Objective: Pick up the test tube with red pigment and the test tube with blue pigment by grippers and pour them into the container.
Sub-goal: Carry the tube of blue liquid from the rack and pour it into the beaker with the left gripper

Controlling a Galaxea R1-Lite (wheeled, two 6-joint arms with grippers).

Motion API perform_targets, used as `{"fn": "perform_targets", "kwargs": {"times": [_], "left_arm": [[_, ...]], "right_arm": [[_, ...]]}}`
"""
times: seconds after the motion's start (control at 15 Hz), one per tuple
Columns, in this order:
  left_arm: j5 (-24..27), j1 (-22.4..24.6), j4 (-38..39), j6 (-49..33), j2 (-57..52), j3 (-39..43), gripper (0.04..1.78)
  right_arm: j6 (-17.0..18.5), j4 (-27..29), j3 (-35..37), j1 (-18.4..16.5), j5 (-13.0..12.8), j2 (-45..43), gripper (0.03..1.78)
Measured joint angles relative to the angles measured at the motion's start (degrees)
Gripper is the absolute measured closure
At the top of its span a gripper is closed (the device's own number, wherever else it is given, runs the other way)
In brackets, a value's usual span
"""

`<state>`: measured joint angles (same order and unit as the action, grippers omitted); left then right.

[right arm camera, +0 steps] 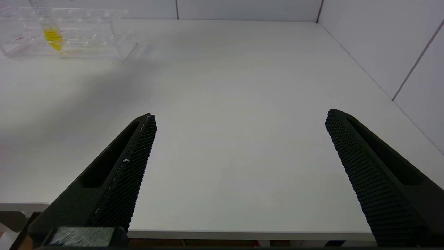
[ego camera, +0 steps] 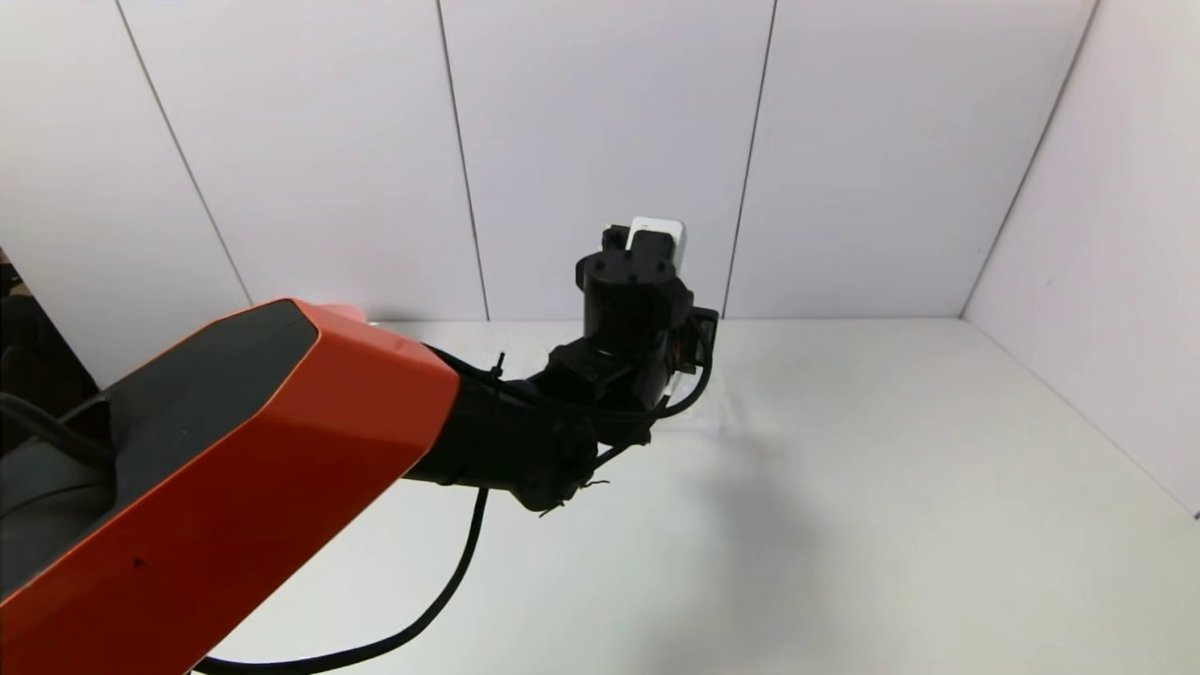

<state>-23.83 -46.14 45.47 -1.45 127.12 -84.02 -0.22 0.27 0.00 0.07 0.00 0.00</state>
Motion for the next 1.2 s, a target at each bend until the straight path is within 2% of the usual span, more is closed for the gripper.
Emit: {"fn": "perform_targets", "kwargs": {"times": [0.67,1.2], "left_arm": [[-0.8,1.0,-5.3,1.9,-9.6,3.5,1.38],[-0.9,7.9,-6.8,4.4,-17.7,9.4,1.38]], "right_arm": [[0.0,0.0,0.0,0.0,0.0,0.0,0.04],[0.0,0.0,0.0,0.0,0.0,0.0,0.04]]}}
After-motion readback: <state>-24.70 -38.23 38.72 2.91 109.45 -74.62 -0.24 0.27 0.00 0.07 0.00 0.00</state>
